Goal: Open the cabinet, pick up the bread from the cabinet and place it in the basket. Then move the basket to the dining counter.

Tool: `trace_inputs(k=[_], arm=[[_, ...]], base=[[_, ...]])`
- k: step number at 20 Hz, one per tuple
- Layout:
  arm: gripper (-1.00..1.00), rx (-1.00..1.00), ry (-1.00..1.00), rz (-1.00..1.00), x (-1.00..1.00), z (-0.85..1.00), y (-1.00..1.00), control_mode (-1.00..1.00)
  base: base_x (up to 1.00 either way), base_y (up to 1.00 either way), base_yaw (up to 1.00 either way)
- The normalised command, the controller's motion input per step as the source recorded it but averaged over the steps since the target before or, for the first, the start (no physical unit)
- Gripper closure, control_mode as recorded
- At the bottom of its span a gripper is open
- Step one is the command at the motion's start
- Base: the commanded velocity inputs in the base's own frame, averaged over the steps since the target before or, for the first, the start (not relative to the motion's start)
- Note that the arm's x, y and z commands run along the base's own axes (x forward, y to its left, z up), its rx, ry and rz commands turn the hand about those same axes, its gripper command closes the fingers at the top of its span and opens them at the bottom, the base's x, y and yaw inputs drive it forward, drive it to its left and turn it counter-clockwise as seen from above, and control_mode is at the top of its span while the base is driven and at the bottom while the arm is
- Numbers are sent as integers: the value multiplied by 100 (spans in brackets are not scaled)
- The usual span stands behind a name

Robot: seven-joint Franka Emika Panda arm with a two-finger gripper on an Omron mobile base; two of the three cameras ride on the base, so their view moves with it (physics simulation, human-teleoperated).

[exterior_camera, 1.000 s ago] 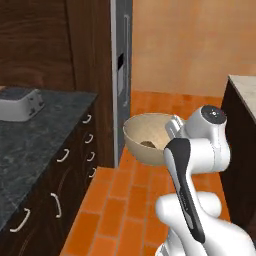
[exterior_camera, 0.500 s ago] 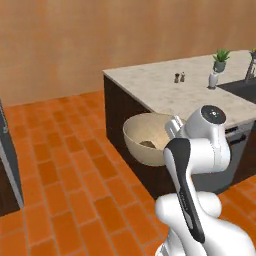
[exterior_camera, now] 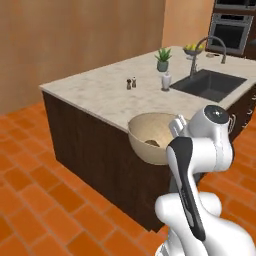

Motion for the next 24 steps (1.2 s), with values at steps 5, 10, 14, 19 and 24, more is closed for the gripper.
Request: trace_inputs(k=[5, 10, 14, 19, 24], arm=[[100, 0, 0, 0, 0, 0, 0, 100], [100, 0, 0, 0, 0, 0, 0, 100], [100, 0, 0, 0, 0, 0, 0, 100], [100, 0, 0, 0, 0, 0, 0, 100], [100, 0, 0, 0, 0, 0, 0, 100]], base=[[100, 100, -23], [100, 100, -20], [100, 100, -25], [100, 100, -37], [100, 100, -45]])
